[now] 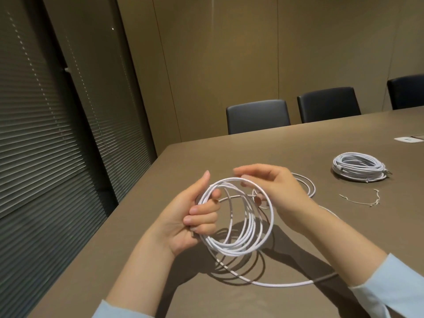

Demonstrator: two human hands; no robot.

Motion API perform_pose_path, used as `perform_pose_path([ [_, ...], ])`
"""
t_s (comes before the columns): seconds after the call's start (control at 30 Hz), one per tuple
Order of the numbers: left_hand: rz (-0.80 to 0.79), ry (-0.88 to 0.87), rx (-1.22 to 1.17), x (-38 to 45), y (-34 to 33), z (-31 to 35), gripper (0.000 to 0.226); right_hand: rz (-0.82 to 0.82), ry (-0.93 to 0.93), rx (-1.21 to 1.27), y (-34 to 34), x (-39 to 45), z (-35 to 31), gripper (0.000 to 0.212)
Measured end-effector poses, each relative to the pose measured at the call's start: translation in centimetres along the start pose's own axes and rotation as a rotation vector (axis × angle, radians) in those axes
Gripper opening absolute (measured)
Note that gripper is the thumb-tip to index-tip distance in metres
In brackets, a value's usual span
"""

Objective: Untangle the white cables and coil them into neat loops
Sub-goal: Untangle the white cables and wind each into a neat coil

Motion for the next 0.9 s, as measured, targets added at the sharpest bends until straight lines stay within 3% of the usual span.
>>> perform_pose_path([
  [0.07, 0.024, -0.037, 0.021, -0.2, 0.1, 0.3, 0.035, 0.049, -0.138, 0.089, 1.0, 0.3, -0.1, 0.021],
  [0.13, 0.082, -0.062, 0.043, -0.2, 0.3, 0.4, 0.039, 0.036, -0.189, -0.033, 1.9, 0.4, -0.1, 0.037],
  [0.23, 0.094, -0.069, 0.043, -0.1, 0.4, 0.3, 0.039, -0.117, -0.145, -0.323, 1.6, 0.1, 0.1, 0.048],
  [0.33, -0.012, -0.045, 0.005, -0.2, 0.2, 0.4, 0.039, -0.292, -0.204, -0.347, 0.5, -0.3, 1.1, 0.046],
  [0.47, -0.097, -0.089, -0.049, -0.2, 0.1, 0.4, 0.038, -0.373, -0.284, -0.083, -0.4, -0.6, 2.0, 0.048],
  [0.63, 0.045, -0.197, -0.09, 0.6, 0.2, -0.1, 0.04, -0.269, -0.377, 0.428, -1.4, -0.5, 2.0, 0.039],
  [0.8, 0.141, -0.221, -0.075, 1.3, -0.2, -1.2, 0.033, -0.12, -0.459, 0.66, -1.3, -0.3, 2.2, 0.047],
  [0.9, 0.078, -0.17, -0.063, 1.3, -0.5, -1.4, 0.032, -0.07, -0.451, 0.621, -0.9, 0.0, 2.5, 0.033],
])
Point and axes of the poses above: each hand's wrist, its own x-axis towards the middle knuckle, its own y-axis out of the back of the hand, z = x × y, the point moved 3 cm from there along x, towards the middle knuckle, and after that the axes turned 3 degrees about x, right-handed, at the moved point
